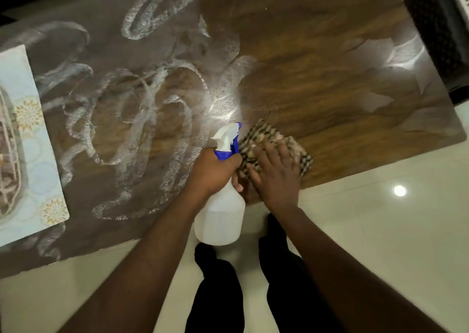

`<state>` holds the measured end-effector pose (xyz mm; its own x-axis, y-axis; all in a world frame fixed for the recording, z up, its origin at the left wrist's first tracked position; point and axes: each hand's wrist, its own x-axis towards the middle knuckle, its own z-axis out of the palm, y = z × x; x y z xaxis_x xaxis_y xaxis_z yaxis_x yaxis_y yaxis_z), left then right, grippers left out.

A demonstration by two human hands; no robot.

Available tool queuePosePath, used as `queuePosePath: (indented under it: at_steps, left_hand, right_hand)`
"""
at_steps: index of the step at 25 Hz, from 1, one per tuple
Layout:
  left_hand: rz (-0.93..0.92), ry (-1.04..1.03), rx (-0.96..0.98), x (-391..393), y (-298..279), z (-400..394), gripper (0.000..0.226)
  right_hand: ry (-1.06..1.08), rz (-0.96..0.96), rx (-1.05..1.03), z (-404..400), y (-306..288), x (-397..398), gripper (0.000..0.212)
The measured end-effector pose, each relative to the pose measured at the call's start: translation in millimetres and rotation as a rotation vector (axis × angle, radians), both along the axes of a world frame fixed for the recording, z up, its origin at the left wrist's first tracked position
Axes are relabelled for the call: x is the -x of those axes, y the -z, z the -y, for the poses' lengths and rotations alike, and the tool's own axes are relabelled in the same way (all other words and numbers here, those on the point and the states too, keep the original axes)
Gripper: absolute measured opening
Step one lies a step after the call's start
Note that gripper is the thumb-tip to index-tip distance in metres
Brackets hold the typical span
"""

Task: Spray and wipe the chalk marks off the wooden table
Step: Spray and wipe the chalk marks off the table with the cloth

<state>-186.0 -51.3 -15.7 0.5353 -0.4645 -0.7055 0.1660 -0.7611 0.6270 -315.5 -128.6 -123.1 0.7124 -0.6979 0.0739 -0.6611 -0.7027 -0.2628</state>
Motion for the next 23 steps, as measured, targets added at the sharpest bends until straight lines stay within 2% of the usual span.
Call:
queuePosePath:
  at_steps: [2,3,5,7,8,10,12,13,14,17,18,20,22,23]
  left_hand:
    - [0.002,0.001,-0.024,-10.9,2.2,-16.4,0.012]
    - [-0.010,-0.004,-0.027,-14.8,3.2,-26.2,0.010]
    - [-0.019,-0.015,-0.039,-20.8,7.5,-46.2,0.016]
    - [-0.019,-0.065,-0.038,-28.4,9.7,-58.7,0.022]
    - [-0.013,-0.107,-0.026,-34.7,10.2,-61.4,0.020]
    - [-0.010,-0.178,0.047,-48.7,9.1,-67.0,0.013]
    - [-0.012,-0.213,0.132,-63.4,0.3,-68.5,0.007]
    - [-0.002,-0.220,0.156,-69.4,-3.7,-67.9,0.004]
    - [0.013,-0.221,0.166,-76.1,-6.7,-66.8,0.006]
    - [0.033,-0.195,0.155,-97.6,-7.5,-63.0,0.009]
    - [0.016,-0.182,0.154,-103.2,-5.1,-62.1,0.007]
    - [0.016,-0.149,0.146,-111.2,0.5,-62.1,0.008]
    - [0.026,-0.125,0.132,-117.8,4.1,-62.2,0.014]
    - [0.020,-0.121,0.123,-121.3,5.2,-62.9,0.016]
  right_hand:
    - [-0.308,-0.019,0.031,-4.4,3.6,23.8,0.048]
    - [-0.360,-0.043,0.048,7.0,3.4,34.6,0.049]
    - [-0.216,-0.071,0.050,24.3,2.3,26.6,0.050]
    - [0.068,-0.088,0.017,14.6,2.5,-13.7,0.049]
    - [0.103,-0.065,0.021,1.9,0.9,-32.2,0.048]
    - [-0.043,-0.022,0.016,-24.3,0.5,-36.4,0.047]
    - [-0.302,-0.057,0.055,-36.5,0.1,-3.5,0.048]
    - [-0.357,-0.080,0.083,-29.6,-1.5,7.4,0.049]
    - [-0.323,-0.083,0.101,-19.4,-2.1,4.9,0.049]
    - [0.023,-0.091,0.056,-17.6,-2.0,-65.2,0.048]
    - [0.031,-0.071,0.039,-26.9,-3.8,-86.9,0.049]
    - [-0.130,-0.066,-0.010,-44.8,-1.0,-97.0,0.049]
    - [-0.323,-0.108,0.013,-43.9,-0.4,-66.4,0.050]
    - [-0.334,-0.129,0.036,-30.3,-0.4,-52.5,0.051]
